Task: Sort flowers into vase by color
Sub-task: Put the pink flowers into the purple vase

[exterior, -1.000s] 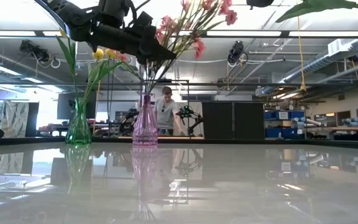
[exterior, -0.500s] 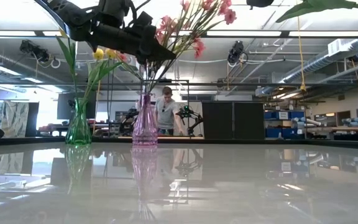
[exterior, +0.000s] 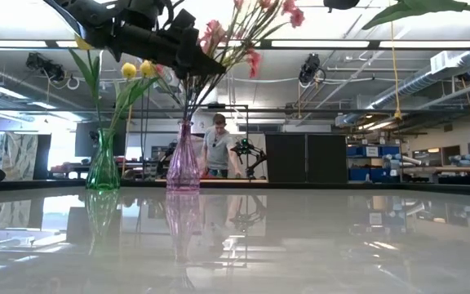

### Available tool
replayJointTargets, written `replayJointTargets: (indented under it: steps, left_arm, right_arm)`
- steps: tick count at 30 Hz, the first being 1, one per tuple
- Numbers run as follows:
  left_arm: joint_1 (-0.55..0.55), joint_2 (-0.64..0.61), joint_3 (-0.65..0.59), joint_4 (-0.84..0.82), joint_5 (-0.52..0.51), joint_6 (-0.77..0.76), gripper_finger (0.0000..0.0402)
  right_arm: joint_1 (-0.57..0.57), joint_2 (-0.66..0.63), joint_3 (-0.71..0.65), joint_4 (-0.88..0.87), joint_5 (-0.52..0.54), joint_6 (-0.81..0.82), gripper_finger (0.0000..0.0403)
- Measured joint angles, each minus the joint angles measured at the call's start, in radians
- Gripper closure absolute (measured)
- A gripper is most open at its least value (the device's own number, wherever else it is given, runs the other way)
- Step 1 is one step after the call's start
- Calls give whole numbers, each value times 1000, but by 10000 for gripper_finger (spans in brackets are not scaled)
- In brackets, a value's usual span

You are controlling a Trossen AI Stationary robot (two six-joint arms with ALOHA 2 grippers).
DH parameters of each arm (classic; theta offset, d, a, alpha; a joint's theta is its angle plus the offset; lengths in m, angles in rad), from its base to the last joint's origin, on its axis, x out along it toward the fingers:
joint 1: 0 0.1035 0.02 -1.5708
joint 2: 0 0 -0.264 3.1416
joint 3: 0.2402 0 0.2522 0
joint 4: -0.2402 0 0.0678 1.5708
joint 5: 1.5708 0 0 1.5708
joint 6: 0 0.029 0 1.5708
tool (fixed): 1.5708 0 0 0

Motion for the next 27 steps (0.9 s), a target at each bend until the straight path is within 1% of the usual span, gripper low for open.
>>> replayJointTargets:
  steps: [17,21,23,27]
  left_arm:
    - [-10,-37,0,16,1,8,393]
    - [-10,-52,0,-18,1,11,393]
    - [-9,-69,-1,-62,1,10,393]
    - [-11,-93,0,-76,1,43,393]
  right_arm:
    - [0,0,0,0,0,0,289]
    - [0,0,0,0,0,0,289]
    - [0,0,0,0,0,0,289]
    - [0,0,0,0,0,0,289]
